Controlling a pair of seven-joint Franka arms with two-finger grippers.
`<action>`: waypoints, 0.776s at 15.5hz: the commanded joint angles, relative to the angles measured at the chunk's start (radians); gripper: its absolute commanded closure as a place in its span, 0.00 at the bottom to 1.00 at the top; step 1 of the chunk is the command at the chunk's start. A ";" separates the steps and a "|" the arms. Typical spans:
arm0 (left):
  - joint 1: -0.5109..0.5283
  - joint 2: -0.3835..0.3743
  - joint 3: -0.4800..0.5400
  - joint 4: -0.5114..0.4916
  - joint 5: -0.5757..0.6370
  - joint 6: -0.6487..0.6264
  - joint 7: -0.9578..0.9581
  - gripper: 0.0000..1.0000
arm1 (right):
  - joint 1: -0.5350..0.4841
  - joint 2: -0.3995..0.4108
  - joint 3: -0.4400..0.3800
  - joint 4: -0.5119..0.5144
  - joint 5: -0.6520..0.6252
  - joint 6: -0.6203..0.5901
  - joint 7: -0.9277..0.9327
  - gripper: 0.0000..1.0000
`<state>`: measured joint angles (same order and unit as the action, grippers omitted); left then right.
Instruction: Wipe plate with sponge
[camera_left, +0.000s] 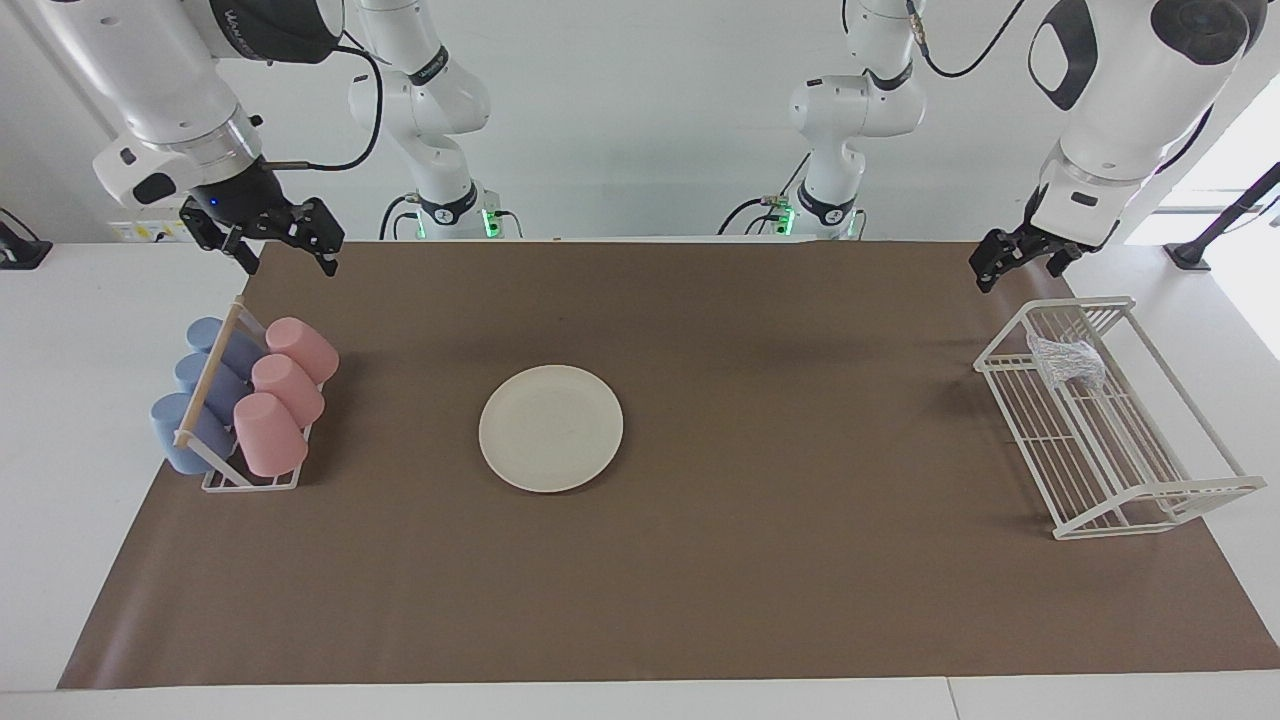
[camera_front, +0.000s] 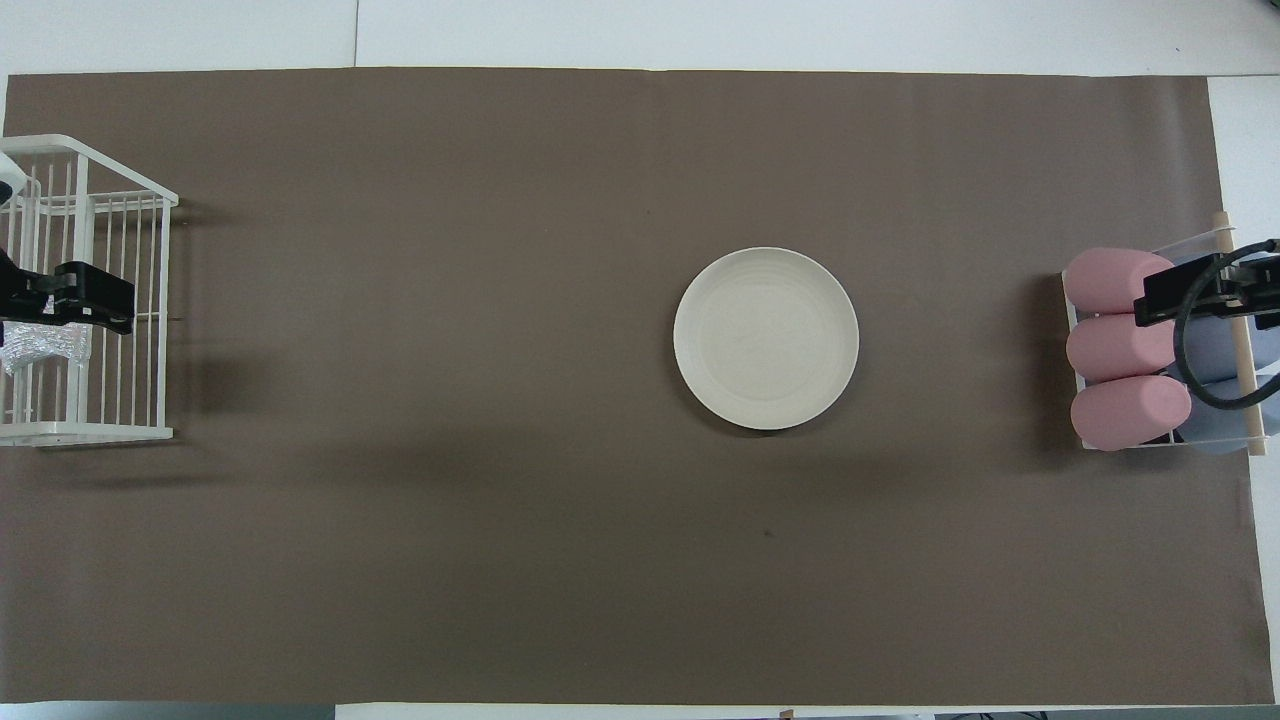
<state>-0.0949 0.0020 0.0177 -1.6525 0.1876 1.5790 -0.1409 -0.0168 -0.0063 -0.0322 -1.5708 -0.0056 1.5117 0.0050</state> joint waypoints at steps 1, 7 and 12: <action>-0.031 0.010 0.002 -0.079 0.131 0.076 -0.012 0.00 | -0.017 -0.012 0.003 -0.012 0.018 0.001 -0.013 0.00; -0.069 0.171 0.002 -0.072 0.435 0.140 -0.012 0.00 | -0.015 -0.014 0.005 -0.012 0.018 -0.004 0.130 0.00; -0.063 0.266 0.002 -0.072 0.585 0.167 -0.012 0.00 | -0.006 -0.014 0.006 -0.012 0.018 -0.005 0.265 0.00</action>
<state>-0.1571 0.2427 0.0126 -1.7254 0.7250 1.7193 -0.1487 -0.0194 -0.0063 -0.0324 -1.5710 -0.0056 1.5116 0.2081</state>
